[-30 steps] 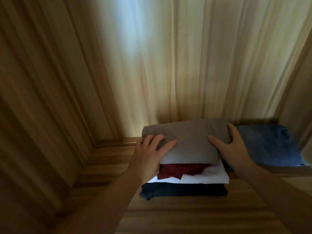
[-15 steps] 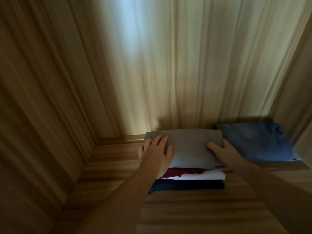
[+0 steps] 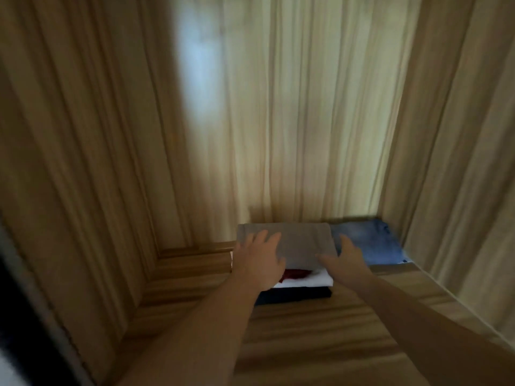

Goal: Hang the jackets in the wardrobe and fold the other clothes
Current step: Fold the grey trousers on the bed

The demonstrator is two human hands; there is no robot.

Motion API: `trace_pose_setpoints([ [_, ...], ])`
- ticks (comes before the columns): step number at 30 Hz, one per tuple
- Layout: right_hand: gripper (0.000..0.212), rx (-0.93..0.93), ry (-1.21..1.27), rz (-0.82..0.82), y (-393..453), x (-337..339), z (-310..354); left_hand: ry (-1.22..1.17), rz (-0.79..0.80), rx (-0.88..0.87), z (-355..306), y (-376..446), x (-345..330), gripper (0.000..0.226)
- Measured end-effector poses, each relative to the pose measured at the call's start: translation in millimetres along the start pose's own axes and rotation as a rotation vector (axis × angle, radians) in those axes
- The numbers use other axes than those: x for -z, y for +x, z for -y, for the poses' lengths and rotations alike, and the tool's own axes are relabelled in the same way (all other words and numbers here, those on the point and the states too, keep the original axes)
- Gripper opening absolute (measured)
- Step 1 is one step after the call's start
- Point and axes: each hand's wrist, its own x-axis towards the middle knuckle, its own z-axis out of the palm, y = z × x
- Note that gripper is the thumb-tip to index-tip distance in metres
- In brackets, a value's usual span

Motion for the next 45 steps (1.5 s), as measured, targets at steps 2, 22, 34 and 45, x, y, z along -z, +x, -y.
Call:
trace_pose_setpoints([
  [2,0.073,0.047,-0.065,-0.048,-36.0,12.4,14.7,-0.017,-0.045,-0.053,-10.0,-28.0,21.8,0.063],
  [22,0.083,0.301,-0.020,0.060,-336.6,-43.0,147.5,0.224,-0.246,-0.416,82.3,-350.2,202.7,0.053],
  [34,0.065,0.524,0.041,-0.032,-462.3,-188.0,232.2,0.559,-0.464,-0.309,230.4,-396.5,267.9,0.088],
  [45,0.093,0.272,0.039,-0.238,-466.3,-308.2,258.8,0.754,-0.409,-0.434,264.3,-370.0,257.8,0.084],
])
